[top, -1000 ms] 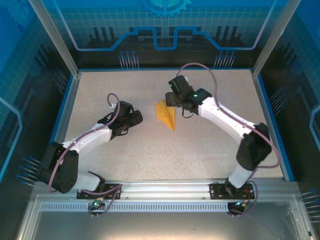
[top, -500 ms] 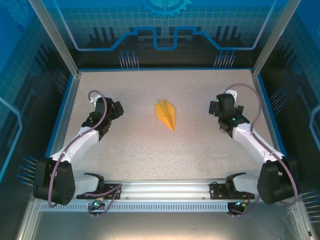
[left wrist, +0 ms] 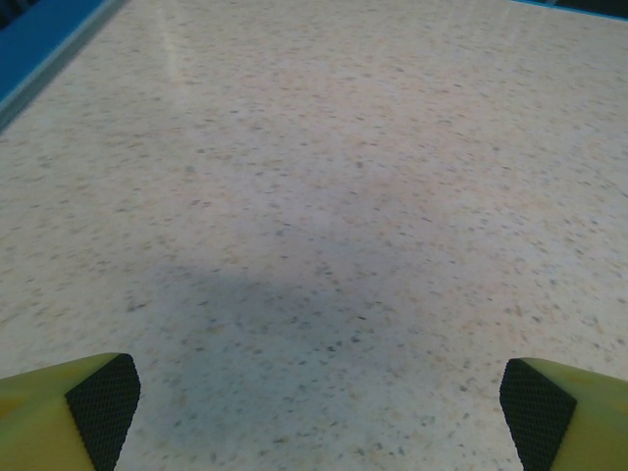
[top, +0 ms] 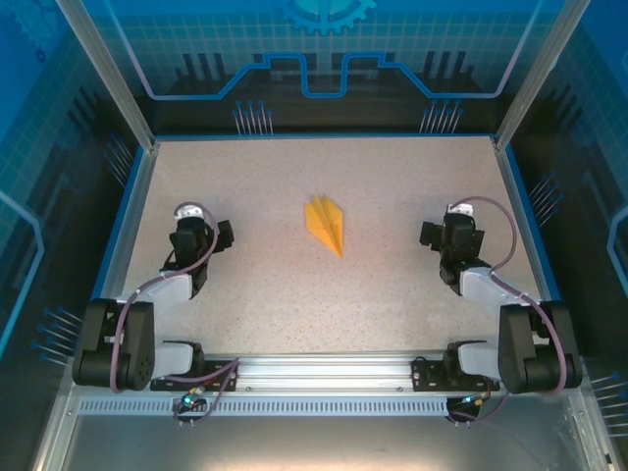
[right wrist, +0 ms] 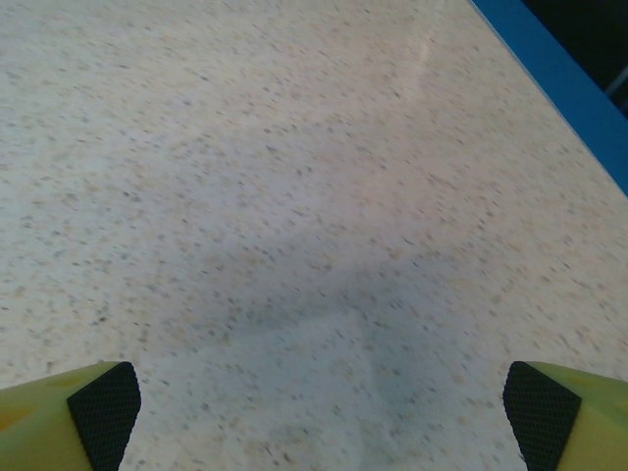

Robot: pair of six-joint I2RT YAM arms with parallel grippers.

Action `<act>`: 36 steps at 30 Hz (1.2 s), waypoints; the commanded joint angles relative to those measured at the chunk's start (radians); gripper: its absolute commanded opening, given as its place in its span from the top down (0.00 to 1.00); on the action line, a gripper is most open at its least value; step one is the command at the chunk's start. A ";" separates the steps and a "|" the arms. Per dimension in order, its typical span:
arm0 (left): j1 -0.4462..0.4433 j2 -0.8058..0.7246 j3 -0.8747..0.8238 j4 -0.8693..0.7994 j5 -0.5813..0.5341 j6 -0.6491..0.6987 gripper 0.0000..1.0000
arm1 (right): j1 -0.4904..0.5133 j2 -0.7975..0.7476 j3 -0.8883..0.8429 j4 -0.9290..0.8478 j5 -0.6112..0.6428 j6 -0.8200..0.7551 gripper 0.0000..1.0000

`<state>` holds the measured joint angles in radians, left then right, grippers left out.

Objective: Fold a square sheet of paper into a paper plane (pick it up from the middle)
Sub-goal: Reset both arms

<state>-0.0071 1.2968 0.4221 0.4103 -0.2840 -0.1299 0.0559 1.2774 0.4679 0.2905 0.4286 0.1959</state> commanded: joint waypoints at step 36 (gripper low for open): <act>0.013 0.225 -0.015 0.408 0.248 0.127 0.02 | 0.038 0.226 -0.056 0.504 -0.222 -0.184 0.00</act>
<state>0.0101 1.5177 0.3859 0.8215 -0.0223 -0.0261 0.0853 1.4967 0.4137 0.7620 0.2226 0.0208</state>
